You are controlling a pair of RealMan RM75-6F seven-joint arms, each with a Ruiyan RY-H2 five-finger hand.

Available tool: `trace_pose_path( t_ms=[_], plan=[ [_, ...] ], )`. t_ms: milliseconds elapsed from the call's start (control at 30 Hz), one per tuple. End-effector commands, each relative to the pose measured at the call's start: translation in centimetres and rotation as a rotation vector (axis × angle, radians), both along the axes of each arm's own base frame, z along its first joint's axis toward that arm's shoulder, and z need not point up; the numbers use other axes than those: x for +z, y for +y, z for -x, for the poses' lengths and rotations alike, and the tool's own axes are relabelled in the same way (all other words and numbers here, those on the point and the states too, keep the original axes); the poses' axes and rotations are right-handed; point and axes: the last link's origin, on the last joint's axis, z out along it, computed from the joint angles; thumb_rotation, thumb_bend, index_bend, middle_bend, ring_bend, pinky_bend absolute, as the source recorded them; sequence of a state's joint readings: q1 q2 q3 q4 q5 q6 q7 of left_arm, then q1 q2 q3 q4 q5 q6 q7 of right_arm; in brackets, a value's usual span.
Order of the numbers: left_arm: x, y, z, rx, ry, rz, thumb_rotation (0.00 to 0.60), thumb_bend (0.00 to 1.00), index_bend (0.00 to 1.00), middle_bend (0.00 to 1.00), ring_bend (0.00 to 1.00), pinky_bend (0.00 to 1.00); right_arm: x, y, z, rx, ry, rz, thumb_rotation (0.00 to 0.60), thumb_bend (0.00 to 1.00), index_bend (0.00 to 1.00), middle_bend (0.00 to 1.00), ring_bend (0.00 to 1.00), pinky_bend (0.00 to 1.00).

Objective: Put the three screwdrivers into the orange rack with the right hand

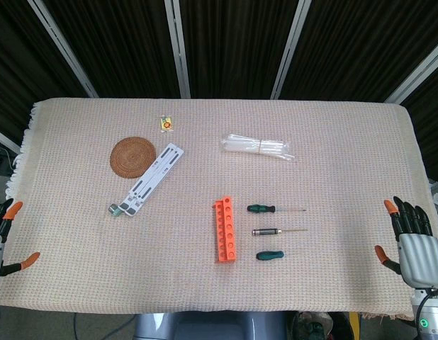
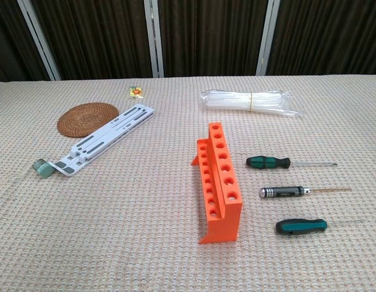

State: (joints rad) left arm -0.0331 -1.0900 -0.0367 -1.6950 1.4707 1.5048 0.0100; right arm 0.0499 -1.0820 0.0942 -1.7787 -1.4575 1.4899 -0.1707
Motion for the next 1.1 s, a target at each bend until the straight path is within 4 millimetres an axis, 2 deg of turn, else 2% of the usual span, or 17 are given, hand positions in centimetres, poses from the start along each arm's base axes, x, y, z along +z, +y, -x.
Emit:
trace_pose_path(
  t_ms=[33, 633, 1100],
  plan=[
    [-0.2, 0.2, 0.0, 0.004, 0.006, 0.006, 0.6, 0.13, 0.08, 0.0, 0.0, 0.0, -0.2, 0.1, 0.1, -0.019, -0.006, -0.004, 0.6, 0.22, 0.07, 0.0, 0.0, 0.0],
    [-0.4, 1.1, -0.4, 0.003, 0.019, 0.03, 0.6, 0.14, 0.08, 0.0, 0.0, 0.0, -0.4, -0.4, 0.2, -0.012, 0.009, 0.044, 0.6, 0.22, 0.16, 0.0, 0.0, 0.0],
    [-0.8, 2.3, -1.5, -0.019, 0.031, 0.048, 0.6, 0.15, 0.08, 0.0, 0.0, 0.0, -0.2, -0.8, 0.3, -0.02, 0.012, 0.063, 0.6, 0.23, 0.19, 0.02, 0.0, 0.0]
  ],
)
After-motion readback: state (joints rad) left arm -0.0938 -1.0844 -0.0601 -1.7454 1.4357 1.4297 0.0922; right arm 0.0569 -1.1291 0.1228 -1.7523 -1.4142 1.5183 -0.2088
